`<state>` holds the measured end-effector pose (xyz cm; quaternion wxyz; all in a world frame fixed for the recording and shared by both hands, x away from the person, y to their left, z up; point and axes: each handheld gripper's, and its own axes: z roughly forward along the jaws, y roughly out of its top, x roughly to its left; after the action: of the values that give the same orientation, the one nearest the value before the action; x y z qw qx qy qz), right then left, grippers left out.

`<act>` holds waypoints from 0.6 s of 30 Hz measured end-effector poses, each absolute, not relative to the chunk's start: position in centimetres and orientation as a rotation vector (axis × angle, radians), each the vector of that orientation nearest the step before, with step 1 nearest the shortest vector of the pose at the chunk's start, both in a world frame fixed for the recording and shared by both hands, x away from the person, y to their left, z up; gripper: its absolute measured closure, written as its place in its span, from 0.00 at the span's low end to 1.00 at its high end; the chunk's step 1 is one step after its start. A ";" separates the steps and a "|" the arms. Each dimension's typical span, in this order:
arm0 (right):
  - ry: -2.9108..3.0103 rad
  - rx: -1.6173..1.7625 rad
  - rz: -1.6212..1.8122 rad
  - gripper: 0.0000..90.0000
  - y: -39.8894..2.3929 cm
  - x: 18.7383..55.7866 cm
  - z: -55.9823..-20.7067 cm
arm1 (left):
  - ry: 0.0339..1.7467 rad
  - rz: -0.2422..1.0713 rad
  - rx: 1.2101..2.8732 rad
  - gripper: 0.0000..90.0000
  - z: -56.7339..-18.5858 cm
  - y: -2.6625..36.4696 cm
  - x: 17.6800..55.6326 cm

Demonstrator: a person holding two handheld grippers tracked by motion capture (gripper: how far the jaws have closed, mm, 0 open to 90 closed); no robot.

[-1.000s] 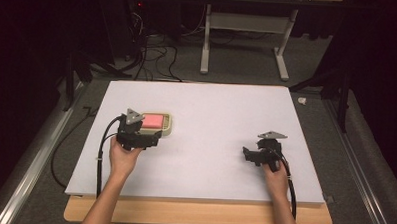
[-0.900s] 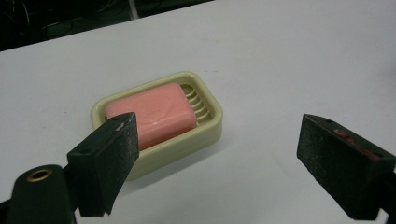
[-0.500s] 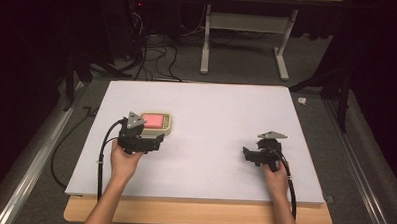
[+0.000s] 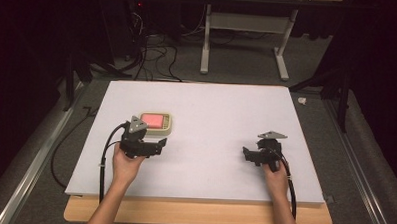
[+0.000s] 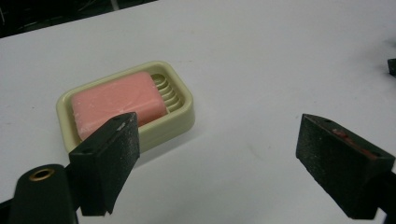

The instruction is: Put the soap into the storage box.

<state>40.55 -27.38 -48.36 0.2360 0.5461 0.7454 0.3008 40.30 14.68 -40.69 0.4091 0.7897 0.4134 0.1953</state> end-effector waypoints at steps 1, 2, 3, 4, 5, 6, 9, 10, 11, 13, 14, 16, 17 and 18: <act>2.044 1.497 0.825 0.16 -27.4 40.6 -48.4 | 1.039 0.488 1.993 0.16 -40.7 14.6 40.3; 2.045 1.496 0.825 0.16 -27.4 40.6 -48.4 | 1.037 0.484 1.996 0.16 -40.8 14.6 40.2; 2.044 1.497 0.825 0.16 -27.4 40.6 -48.4 | 1.035 0.483 1.998 0.16 -40.8 14.5 40.2; 2.044 1.497 0.825 0.16 -27.4 40.6 -48.4 | 1.033 0.482 2.000 0.16 -40.9 14.4 40.1; 2.044 1.497 0.825 0.16 -27.4 40.6 -48.4 | 1.030 0.479 2.003 0.16 -40.9 14.4 40.1; 2.044 1.498 0.825 0.16 -27.4 40.6 -48.4 | 1.026 0.477 2.001 0.16 -40.9 14.3 40.1; 2.044 1.497 0.825 0.16 -27.4 40.6 -48.4 | 1.019 0.470 2.011 0.16 -41.0 14.1 40.0; 2.044 1.497 0.825 0.16 -27.4 40.6 -48.4 | 1.014 0.466 2.014 0.16 -41.1 14.0 40.0; 2.044 1.498 0.824 0.16 -27.4 40.6 -48.4 | 1.012 0.462 2.014 0.16 -41.1 13.8 39.9; 2.044 1.497 0.825 0.16 -27.4 40.6 -48.4 | 1.004 0.455 2.023 0.16 -41.2 13.5 39.9; 2.044 1.498 0.824 0.16 -27.4 40.6 -48.4 | 0.999 0.454 2.028 0.16 -41.2 13.4 39.8; 2.044 1.497 0.825 0.16 -27.4 40.6 -48.4 | 0.992 0.453 2.032 0.16 -41.3 13.2 39.8; 2.044 1.498 0.824 0.16 -27.4 40.5 -48.4 | 0.989 0.452 2.032 0.16 -41.3 13.1 39.7; 2.044 1.497 0.824 0.16 -27.4 40.5 -48.4 | 0.987 0.449 2.034 0.16 -41.4 13.0 39.7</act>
<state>40.55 -27.37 -48.36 0.2363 0.5461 0.7454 0.3007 39.72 12.96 -41.37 0.4063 0.8064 0.3911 0.1782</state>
